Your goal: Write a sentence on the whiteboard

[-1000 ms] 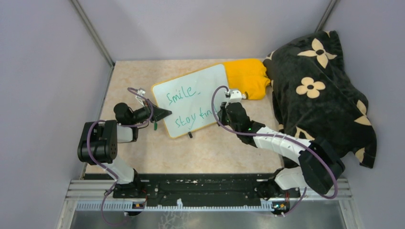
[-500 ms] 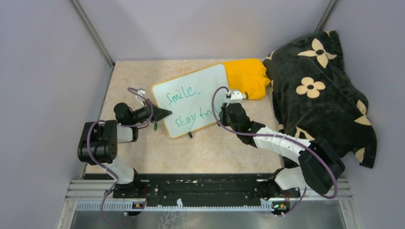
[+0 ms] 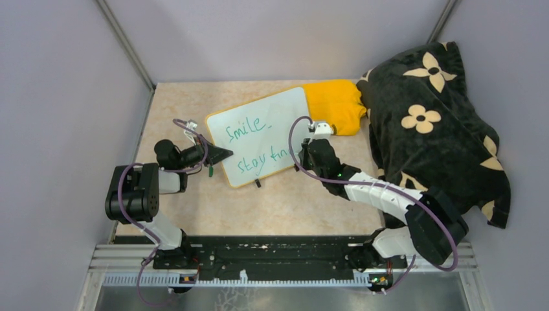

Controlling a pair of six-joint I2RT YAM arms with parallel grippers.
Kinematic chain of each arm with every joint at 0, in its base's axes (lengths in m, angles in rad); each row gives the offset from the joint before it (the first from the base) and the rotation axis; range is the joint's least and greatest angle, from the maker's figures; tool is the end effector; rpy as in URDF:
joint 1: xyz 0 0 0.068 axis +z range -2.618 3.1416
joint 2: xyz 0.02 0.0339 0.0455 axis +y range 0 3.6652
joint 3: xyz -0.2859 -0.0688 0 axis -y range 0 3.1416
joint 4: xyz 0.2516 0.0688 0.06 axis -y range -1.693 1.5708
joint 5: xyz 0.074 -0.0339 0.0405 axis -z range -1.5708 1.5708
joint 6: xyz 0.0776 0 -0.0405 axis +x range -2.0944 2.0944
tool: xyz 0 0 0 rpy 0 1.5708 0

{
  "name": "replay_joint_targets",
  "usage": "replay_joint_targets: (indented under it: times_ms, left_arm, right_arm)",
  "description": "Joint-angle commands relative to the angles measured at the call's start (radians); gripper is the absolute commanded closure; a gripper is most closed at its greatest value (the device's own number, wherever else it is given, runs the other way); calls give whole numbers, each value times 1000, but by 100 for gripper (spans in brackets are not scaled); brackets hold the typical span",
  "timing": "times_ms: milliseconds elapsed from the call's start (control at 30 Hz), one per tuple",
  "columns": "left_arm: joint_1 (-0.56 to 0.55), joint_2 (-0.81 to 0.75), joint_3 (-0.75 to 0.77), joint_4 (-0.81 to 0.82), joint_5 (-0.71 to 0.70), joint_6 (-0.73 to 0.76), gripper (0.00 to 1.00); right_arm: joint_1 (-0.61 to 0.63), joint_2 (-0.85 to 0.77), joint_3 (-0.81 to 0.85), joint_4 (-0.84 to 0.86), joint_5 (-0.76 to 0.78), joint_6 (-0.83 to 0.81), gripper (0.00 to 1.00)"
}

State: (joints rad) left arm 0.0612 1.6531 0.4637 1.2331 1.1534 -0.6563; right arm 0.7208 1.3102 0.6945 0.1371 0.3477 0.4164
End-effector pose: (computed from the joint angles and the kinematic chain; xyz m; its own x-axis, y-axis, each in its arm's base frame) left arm 0.3020 -0.0526 0.1919 -0.5066 -0.2789 -0.8159 0.7292 0.3664 -0.5780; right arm 0.2555 0.1892 0.2257 -0.4755 0.0884 -0.8753 -0.2197 0.9515 0.2155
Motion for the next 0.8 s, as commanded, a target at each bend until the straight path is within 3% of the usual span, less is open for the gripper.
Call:
replay_joint_targets:
  times_ms: [0,533,767]
  left_arm:
    - [-6,-7,23,11,14,24,80]
    - [-6,-10,23,4,14,28,80]
    - [-6,-11,24,-4,14,33,80]
  right_arm:
    - [-16,-27,37,37,28,5,100]
    - [-10,-205,-44,-3,-69,19,100]
    - [75,-174,-16,66,-56,-55,100]
